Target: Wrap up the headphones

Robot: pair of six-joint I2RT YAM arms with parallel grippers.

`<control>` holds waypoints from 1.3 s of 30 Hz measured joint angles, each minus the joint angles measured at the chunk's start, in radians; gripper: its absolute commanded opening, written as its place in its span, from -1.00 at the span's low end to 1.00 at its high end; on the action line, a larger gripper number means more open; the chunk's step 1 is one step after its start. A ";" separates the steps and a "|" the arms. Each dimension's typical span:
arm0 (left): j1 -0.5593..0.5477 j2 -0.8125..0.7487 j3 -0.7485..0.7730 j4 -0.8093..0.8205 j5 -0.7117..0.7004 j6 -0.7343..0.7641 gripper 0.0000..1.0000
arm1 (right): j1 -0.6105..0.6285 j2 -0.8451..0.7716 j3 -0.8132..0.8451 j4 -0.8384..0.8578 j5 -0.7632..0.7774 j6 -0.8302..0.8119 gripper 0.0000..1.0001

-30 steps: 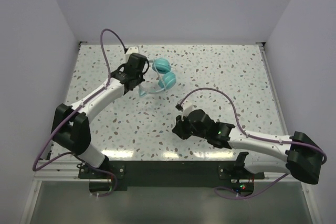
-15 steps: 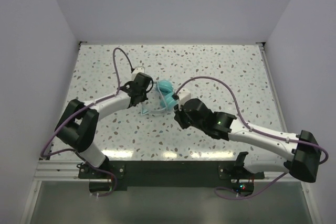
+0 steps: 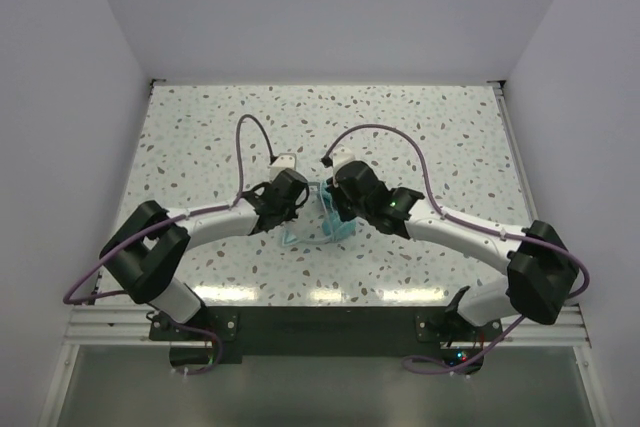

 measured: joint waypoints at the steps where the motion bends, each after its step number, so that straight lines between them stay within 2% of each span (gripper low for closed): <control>1: -0.006 -0.003 -0.008 0.005 0.000 -0.006 -1.00 | -0.014 0.007 0.003 0.003 -0.010 0.000 -1.00; 13: -0.062 -0.005 -0.023 0.031 0.000 -0.029 -1.00 | -0.036 0.037 0.058 0.013 -0.085 0.003 -1.00; 27: -0.103 -0.005 -0.034 0.049 -0.003 -0.028 -1.00 | -0.093 0.158 0.079 0.013 -0.111 0.000 -1.00; 39: -0.106 -0.010 -0.062 0.084 0.000 -0.016 -1.00 | -0.135 0.180 0.114 -0.003 -0.112 -0.035 -1.00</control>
